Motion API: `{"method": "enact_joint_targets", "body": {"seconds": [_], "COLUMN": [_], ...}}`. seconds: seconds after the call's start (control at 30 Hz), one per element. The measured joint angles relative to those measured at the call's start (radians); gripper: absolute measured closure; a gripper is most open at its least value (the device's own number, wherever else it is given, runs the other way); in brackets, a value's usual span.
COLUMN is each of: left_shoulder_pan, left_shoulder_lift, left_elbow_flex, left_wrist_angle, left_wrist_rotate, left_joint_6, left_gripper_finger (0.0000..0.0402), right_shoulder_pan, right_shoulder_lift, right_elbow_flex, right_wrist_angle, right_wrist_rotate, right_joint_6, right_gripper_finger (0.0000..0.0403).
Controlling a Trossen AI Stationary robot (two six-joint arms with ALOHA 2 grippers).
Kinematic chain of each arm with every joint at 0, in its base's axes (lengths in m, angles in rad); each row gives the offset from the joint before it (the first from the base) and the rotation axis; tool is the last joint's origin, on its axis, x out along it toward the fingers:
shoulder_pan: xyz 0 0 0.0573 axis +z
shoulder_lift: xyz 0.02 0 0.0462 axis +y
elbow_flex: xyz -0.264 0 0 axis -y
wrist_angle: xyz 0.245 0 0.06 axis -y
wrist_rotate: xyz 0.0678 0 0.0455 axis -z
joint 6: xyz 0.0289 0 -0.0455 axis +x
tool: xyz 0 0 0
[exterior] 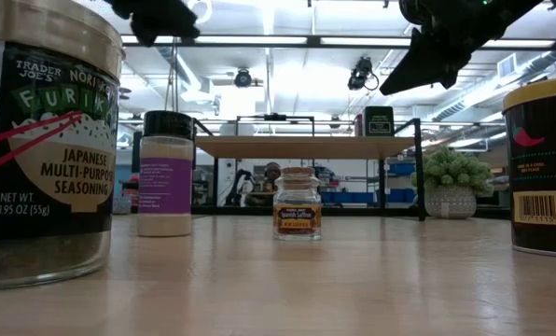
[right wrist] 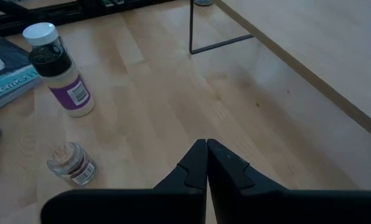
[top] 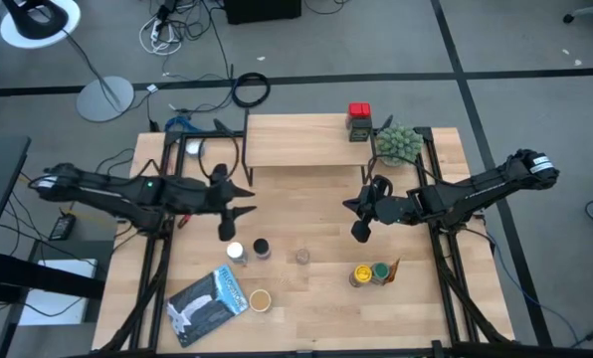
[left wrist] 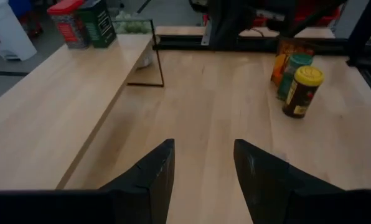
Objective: Shelf spices
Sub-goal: Put the gold seasoning bottle on the shelf
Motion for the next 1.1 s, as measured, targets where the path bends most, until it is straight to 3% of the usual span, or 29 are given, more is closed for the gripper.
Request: {"method": "enact_joint_targets", "body": {"seconds": [0.33,0.7,0.87,1.1], "left_shoulder_pan": [0.024,0.024,0.022,0.022], "left_shoulder_lift": [0.090,0.126,0.133,0.139], "left_elbow_flex": [0.000,0.000,0.001,0.001], "left_wrist_angle": [0.034,0.031,0.028,0.036], "left_wrist_rotate": [-0.053,-0.088,-0.046,-0.051], "left_joint_6": [-0.034,-0.056,-0.052,-0.111], "left_gripper_finger": [0.0200,0.0063,0.0012,0.0003], "right_shoulder_pan": [0.000,0.000,0.000,0.000], "right_shoulder_lift": [0.000,0.000,0.000,0.000], "right_elbow_flex": [0.000,0.000,0.000,0.000], "right_wrist_angle": [0.000,-0.001,-0.002,-0.001], "right_wrist_rotate": [-0.007,-0.022,-0.028,-0.028], "right_joint_6": [-0.003,-0.003,-0.004,-0.004], "right_gripper_finger": [0.0398,0.0397,0.0400,0.0395]}}
